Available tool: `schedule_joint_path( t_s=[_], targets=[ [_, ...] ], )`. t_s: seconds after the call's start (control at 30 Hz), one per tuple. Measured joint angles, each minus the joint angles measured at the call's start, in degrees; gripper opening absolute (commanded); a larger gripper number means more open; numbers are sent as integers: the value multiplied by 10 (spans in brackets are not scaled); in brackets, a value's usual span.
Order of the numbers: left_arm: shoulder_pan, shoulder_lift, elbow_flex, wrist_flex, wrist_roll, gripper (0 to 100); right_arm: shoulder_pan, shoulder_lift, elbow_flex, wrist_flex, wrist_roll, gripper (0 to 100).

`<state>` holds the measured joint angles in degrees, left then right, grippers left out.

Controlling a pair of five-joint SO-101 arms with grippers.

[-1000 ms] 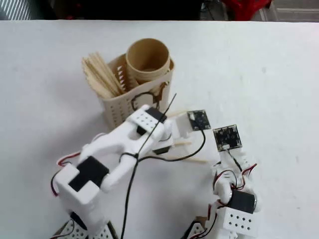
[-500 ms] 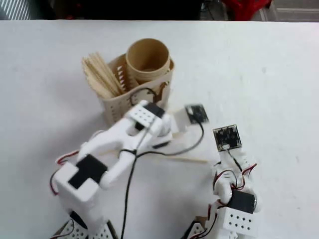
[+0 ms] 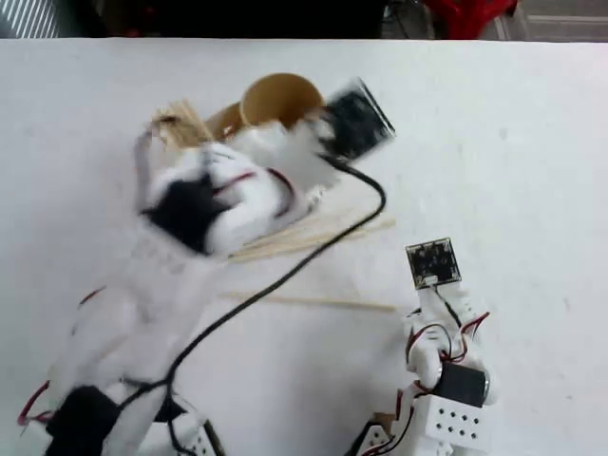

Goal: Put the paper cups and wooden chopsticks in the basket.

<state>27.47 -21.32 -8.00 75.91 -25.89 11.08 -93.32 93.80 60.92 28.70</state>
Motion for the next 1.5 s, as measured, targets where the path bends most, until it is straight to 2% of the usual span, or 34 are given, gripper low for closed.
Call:
schedule_joint_path(
  t_s=[0.13, 0.27, 0.47, 0.6, 0.77, 0.97, 1.1, 1.33, 1.5],
  targets=[
    [-39, -17, -117, -35, 73, 23, 0, 0, 0, 0, 0, 18],
    [-100, -25, -116, -142, 125, 22, 0, 0, 0, 0, 0, 18],
    [-177, -40, 40, -309, 211, 21, 0, 0, 0, 0, 0, 18],
    [-190, -61, 186, -426, 224, 22, 0, 0, 0, 0, 0, 18],
    [-190, -66, 305, -503, 228, 22, 0, 0, 0, 0, 0, 18],
    [-192, -66, 331, -517, 228, 24, 0, 0, 0, 0, 0, 18],
    [-217, -66, 331, -519, 250, 24, 0, 0, 0, 0, 0, 18],
    [-246, -66, 331, -515, 279, 159, 0, 0, 0, 0, 0, 18],
    [-246, -69, 305, -474, 296, 146, 0, 0, 0, 0, 0, 18]
  ],
)
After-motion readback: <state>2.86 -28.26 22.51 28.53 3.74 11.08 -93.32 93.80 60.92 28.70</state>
